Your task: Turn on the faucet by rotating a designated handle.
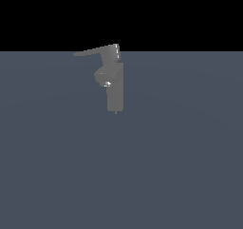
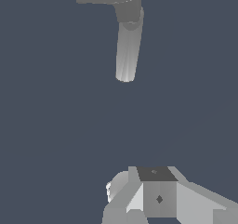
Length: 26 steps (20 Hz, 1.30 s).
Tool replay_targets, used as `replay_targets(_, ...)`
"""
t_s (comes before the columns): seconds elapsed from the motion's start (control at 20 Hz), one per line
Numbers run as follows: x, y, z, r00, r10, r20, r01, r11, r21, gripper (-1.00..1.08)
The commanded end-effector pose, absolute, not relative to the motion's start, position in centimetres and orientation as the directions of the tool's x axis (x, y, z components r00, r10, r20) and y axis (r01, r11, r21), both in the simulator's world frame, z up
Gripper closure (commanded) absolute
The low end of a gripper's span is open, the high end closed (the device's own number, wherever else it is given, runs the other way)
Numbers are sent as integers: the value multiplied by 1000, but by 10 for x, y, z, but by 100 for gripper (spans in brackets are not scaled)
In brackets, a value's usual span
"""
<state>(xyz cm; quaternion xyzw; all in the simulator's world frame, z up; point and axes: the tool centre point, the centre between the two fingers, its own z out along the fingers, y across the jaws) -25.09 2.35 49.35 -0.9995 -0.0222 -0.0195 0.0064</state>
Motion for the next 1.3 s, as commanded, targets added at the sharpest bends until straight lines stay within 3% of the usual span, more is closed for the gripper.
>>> replay_targets(0.0, -251, 24, 494, 998, 44, 39, 45, -999, -12, 108)
replay_targets(0.45, -244, 20, 496, 998, 39, 46, 38, -999, 33, 108)
replay_targets(1.25, -213, 26, 502, 996, -87, 26, -87, -996, 1, 108)
